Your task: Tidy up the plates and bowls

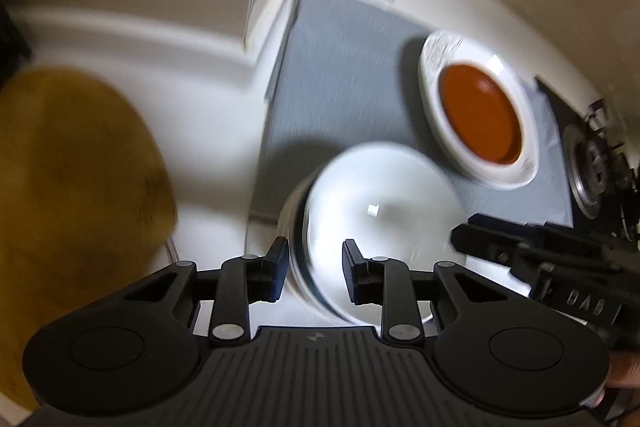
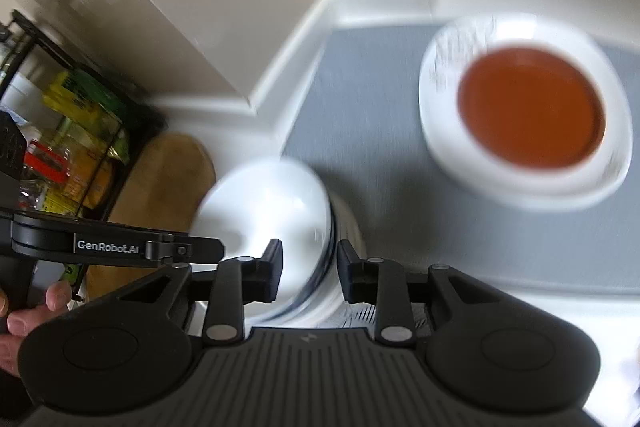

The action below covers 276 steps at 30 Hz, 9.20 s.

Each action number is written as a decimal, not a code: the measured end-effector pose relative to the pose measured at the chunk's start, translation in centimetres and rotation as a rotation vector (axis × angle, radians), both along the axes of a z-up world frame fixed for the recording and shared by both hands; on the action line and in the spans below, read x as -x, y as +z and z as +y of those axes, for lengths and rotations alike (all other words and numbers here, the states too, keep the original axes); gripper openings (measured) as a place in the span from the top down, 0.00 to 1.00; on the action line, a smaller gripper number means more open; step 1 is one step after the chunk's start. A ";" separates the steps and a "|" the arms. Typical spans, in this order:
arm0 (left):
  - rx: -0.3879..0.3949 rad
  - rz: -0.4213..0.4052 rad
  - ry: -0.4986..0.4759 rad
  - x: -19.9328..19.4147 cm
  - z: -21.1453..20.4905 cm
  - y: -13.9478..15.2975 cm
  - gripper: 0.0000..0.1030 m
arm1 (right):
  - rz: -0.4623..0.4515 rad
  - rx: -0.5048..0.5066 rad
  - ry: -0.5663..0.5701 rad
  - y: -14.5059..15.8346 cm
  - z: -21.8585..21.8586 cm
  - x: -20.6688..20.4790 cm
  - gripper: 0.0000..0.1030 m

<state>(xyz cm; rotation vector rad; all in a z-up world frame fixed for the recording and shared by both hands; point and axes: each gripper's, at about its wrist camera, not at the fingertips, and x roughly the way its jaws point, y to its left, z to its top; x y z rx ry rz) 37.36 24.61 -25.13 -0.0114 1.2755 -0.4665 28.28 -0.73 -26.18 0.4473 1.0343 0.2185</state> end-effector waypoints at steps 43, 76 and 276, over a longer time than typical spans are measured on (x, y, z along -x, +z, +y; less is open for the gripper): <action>0.200 0.344 0.137 -2.8 2.1 -9.5 0.48 | 0.221 -0.495 -0.187 -10.7 -2.1 -0.3 0.30; 0.106 0.211 0.040 -1.2 -1.2 -5.6 0.55 | 0.129 -0.387 -0.188 -5.8 -3.1 1.8 0.56; -0.285 -0.496 0.057 34.7 -25.2 23.0 0.03 | -0.041 0.156 -0.330 21.1 -15.9 29.4 0.01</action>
